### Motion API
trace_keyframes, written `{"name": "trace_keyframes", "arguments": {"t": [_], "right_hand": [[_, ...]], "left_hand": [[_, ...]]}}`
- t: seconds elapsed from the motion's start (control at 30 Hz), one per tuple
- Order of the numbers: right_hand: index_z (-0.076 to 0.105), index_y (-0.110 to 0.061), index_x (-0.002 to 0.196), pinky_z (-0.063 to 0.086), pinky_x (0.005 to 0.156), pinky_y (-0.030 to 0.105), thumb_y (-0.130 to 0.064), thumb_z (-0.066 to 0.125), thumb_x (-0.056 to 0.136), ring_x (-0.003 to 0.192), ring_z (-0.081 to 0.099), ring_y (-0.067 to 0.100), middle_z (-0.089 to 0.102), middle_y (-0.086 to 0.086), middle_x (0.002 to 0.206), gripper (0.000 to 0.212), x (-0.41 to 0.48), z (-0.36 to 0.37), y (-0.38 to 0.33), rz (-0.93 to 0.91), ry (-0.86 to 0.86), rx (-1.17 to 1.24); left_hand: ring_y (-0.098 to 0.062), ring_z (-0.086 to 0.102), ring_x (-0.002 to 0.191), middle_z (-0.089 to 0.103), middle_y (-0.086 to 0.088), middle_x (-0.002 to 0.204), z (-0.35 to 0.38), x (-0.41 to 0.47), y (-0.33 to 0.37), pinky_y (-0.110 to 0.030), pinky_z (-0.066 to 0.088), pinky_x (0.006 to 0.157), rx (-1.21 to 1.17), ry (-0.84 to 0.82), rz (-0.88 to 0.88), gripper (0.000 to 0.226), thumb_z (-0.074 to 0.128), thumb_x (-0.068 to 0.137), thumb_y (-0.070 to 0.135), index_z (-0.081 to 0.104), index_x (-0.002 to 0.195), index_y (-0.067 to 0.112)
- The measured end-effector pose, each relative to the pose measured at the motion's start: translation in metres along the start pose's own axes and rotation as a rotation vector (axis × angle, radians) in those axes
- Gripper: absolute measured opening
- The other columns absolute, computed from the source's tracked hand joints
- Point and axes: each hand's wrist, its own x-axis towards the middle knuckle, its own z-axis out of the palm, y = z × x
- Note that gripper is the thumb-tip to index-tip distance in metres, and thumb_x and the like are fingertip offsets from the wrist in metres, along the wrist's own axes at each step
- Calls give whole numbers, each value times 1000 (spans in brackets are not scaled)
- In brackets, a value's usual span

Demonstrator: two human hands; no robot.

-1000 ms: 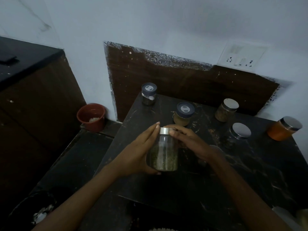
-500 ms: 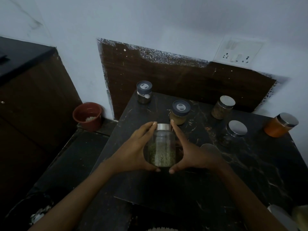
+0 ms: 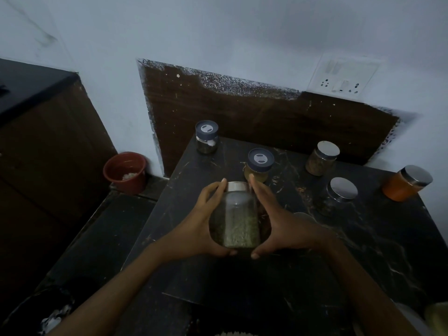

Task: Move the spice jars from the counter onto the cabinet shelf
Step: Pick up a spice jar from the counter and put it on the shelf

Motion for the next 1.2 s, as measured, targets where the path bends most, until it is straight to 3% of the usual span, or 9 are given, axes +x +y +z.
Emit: {"name": "trace_keyframes", "arguments": {"t": [0.2, 0.3, 0.4, 0.53, 0.63, 0.77, 0.9, 1.0, 1.2], "right_hand": [[-11, -47, 138, 22, 92, -1, -26, 88, 59, 127, 15, -9, 2, -31, 138, 128, 2, 0, -5, 4, 63, 45], [-11, -45, 140, 23, 91, -1, -29, 88, 57, 125, 15, -10, 1, -26, 143, 130, 5, 1, -8, -4, 81, 32], [-15, -57, 134, 22, 104, 16, -27, 89, 56, 133, 9, -6, -6, -32, 143, 133, 0, -5, -5, -1, 47, 132], [-16, -63, 130, 18, 117, 37, -22, 88, 57, 142, 3, 3, -12, -25, 152, 133, -10, -13, -5, 8, -36, 216], [-9, -60, 132, 26, 115, 37, -18, 87, 58, 142, 12, 7, -1, -19, 152, 128, -9, -10, -8, 20, 2, 213], [-8, -57, 132, 26, 95, 4, -23, 88, 58, 128, 15, -8, 3, -29, 140, 125, -5, -5, -9, 2, 46, 73], [-13, -56, 134, 26, 102, 11, -28, 88, 57, 128, 14, -11, -3, -36, 139, 129, -6, -8, -11, -12, 48, 90], [-19, -65, 128, 22, 103, 6, -28, 87, 57, 129, 6, -21, -13, -50, 133, 133, -11, -15, -10, -4, -4, 124], [-9, -58, 134, 31, 110, 27, -20, 87, 59, 137, 18, 2, 3, -26, 146, 127, -12, -12, -16, -6, 60, 130]], "left_hand": [[16, -11, 136, -26, 33, 145, -2, 5, 4, -5, 20, 107, 78, -23, 27, 136, 86, 57, 45, -17, 146, 35], [9, -4, 138, -21, 30, 147, -2, 9, 11, -23, 26, 113, 146, -26, 54, 132, 83, 59, 46, -14, 147, 30], [3, 10, 137, -4, 25, 147, -1, 8, 14, -33, 35, 112, 84, 26, 57, 126, 86, 61, 34, -2, 150, 23], [4, 12, 138, -1, 24, 149, 3, 2, 16, -35, 40, 108, -1, 82, 73, 124, 88, 58, 29, 0, 146, 36], [1, 5, 142, -9, 23, 151, 6, 1, 16, -38, 35, 112, 5, 62, 85, 127, 88, 59, 32, -7, 142, 41], [-2, -1, 144, -17, 20, 153, 4, 2, 18, -36, 34, 112, 92, 30, 127, 129, 84, 58, 46, -11, 145, 38], [-5, 6, 143, -3, 6, 154, 2, 5, 21, -35, 41, 107, 114, 73, 151, 119, 85, 62, 37, 3, 148, 29], [-2, 8, 142, 1, 12, 152, 2, 3, 21, -26, 43, 104, -6, 112, 145, 118, 87, 61, 31, 8, 149, 28], [7, 0, 141, -13, 24, 152, 0, 3, 20, -13, 35, 105, -32, 35, 140, 126, 84, 57, 45, -4, 146, 39]]}}
